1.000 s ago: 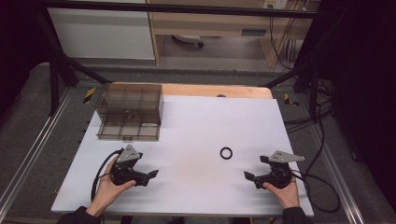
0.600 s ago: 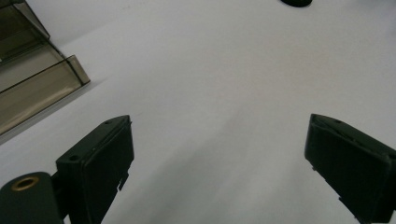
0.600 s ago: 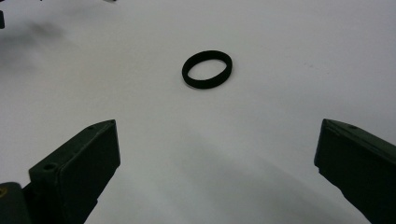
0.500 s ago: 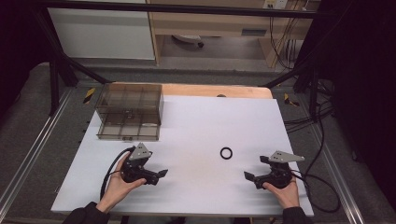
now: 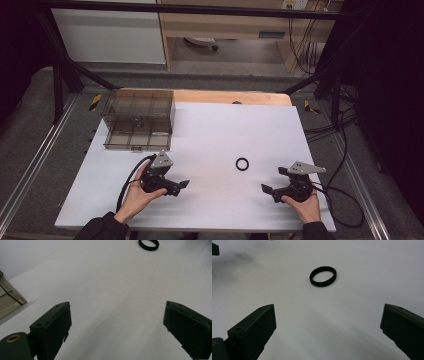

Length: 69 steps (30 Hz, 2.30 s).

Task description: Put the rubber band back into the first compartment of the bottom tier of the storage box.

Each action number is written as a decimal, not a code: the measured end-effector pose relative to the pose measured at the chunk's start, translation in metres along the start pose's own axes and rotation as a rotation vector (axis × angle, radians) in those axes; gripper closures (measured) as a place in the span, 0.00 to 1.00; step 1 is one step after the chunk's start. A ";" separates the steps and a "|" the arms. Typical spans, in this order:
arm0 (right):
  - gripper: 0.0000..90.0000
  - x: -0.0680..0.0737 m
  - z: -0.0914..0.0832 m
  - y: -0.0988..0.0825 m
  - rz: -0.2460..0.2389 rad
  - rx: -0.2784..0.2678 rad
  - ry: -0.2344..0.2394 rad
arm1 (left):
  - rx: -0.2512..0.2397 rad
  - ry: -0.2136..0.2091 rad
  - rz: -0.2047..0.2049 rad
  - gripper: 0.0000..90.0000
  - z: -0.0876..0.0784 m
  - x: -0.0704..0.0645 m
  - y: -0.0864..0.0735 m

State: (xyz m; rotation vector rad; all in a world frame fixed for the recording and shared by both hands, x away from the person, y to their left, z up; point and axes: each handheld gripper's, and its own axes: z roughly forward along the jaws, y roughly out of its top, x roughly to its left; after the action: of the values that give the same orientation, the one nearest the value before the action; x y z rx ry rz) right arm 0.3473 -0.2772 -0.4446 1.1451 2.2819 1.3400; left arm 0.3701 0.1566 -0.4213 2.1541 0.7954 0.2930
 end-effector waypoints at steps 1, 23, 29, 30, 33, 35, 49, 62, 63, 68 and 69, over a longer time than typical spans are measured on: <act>0.01 0.000 0.000 0.000 0.000 -0.001 0.001 | 0.004 -0.002 0.001 0.08 0.003 -0.001 0.001; 0.01 0.000 0.000 0.000 -0.001 0.002 0.000 | 0.021 -0.016 0.013 0.08 0.027 -0.010 0.022; 0.01 0.000 0.000 0.000 -0.002 0.003 0.002 | 0.029 -0.020 0.025 0.08 0.035 -0.015 0.030; 0.01 0.000 0.000 0.000 -0.003 0.003 0.001 | 0.028 -0.023 0.023 0.08 0.036 -0.015 0.031; 0.01 0.000 0.000 0.000 -0.002 0.003 0.002 | 0.029 -0.024 0.028 0.08 0.040 -0.017 0.035; 0.01 0.000 0.000 0.000 -0.003 0.003 0.001 | 0.030 -0.024 0.024 0.08 0.042 -0.017 0.037; 0.01 0.000 0.000 0.000 -0.004 0.006 0.002 | 0.038 -0.020 0.029 0.09 0.057 -0.020 0.049; 0.01 0.000 0.000 0.000 -0.007 0.007 0.003 | 0.048 -0.021 0.025 0.09 0.078 -0.026 0.065; 0.01 0.000 0.000 0.000 -0.007 0.008 0.003 | 0.049 -0.022 0.024 0.09 0.080 -0.027 0.066; 0.01 0.000 0.000 0.000 -0.007 0.008 0.003 | 0.048 -0.025 0.024 0.09 0.085 -0.029 0.072; 0.01 0.000 0.000 0.000 -0.008 0.009 0.003 | 0.048 -0.025 0.027 0.09 0.087 -0.030 0.074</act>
State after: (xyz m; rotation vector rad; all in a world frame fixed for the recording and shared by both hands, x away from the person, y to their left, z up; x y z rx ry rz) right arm 0.3471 -0.2771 -0.4450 1.1369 2.2949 1.3309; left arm 0.4191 0.0490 -0.4199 2.2105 0.7661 0.2631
